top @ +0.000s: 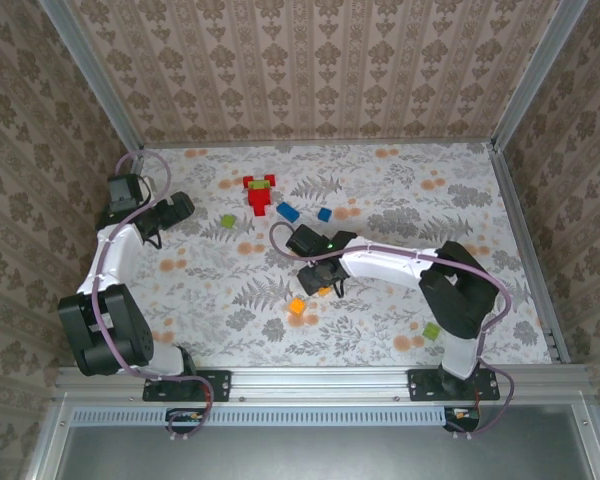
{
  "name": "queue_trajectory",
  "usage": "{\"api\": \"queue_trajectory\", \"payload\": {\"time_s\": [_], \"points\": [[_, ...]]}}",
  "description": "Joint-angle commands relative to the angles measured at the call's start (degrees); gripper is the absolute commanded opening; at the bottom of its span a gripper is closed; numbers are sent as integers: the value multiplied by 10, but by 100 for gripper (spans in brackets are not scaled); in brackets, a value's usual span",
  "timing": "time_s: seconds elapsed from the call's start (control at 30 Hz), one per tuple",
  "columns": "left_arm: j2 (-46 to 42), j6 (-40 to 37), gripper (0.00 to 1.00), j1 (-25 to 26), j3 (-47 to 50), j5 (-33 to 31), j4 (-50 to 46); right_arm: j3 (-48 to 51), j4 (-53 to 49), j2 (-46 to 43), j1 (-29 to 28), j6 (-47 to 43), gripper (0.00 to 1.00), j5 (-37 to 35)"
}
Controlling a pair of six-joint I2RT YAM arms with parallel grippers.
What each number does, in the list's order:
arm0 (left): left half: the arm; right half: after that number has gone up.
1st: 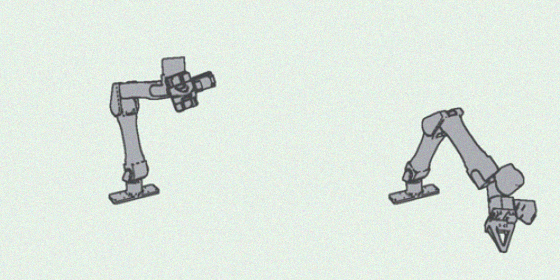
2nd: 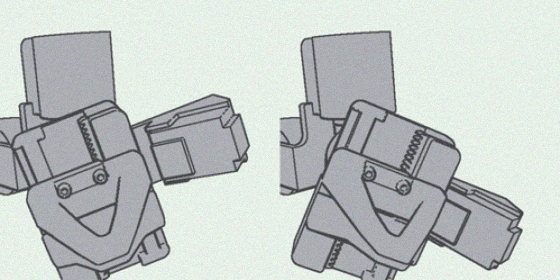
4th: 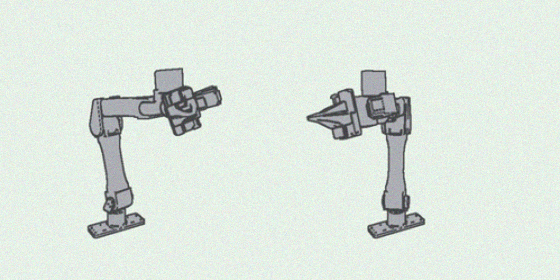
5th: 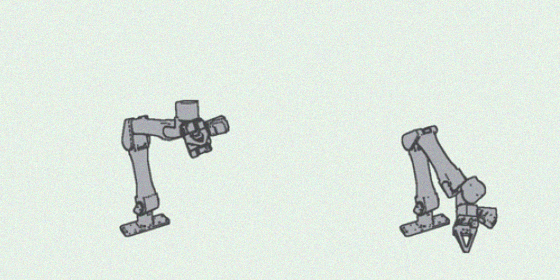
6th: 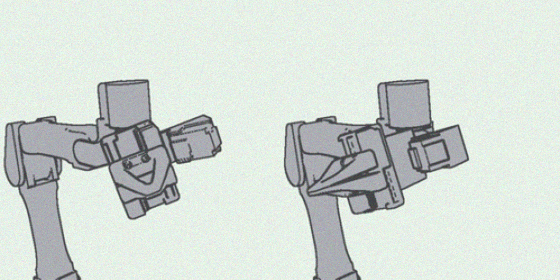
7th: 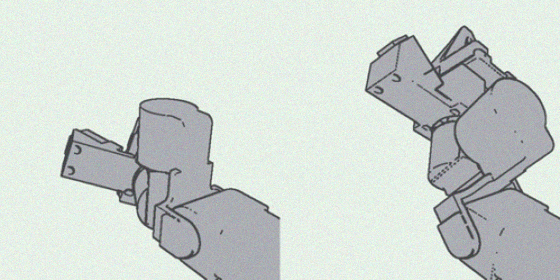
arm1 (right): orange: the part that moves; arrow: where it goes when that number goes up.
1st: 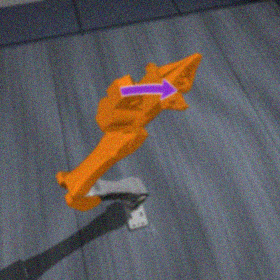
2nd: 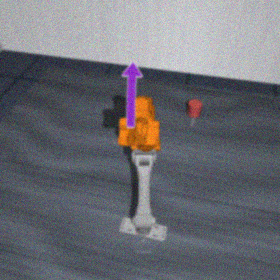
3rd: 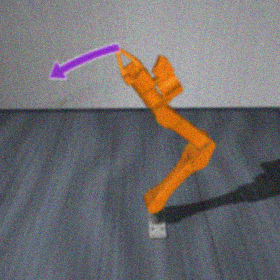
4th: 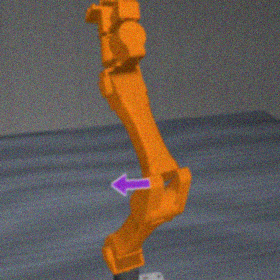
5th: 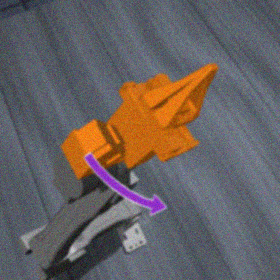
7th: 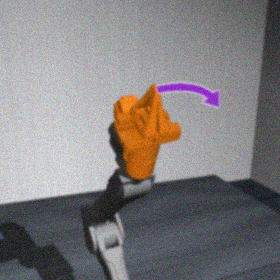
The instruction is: Assemble a carrot with lego
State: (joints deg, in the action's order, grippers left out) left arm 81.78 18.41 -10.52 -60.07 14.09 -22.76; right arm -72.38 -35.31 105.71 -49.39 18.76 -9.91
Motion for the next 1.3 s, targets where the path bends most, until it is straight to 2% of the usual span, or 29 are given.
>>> {"api": "queue_trajectory", "payload": {"time_s": [0.0, 0.4, 0.7, 0.97, 1.27], "points": [[-4, -7, 100, 3, -14, 0, -7, -22, 3, 17, 5, -12, 63, 21], [0, -9, 100, 4, -16, -1, -7, -20, 10, 41, 22, -15, 55, 35], [2, -9, 100, 6, -17, -2, -7, -21, 6, 47, 24, -18, 53, 39], [2, -9, 100, 6, -17, -3, -8, -24, 1, 57, 25, -19, 44, 41], [3, -9, 100, 7, -17, -3, -8, -20, -37, -1, 15, -19, 36, 40]]}}
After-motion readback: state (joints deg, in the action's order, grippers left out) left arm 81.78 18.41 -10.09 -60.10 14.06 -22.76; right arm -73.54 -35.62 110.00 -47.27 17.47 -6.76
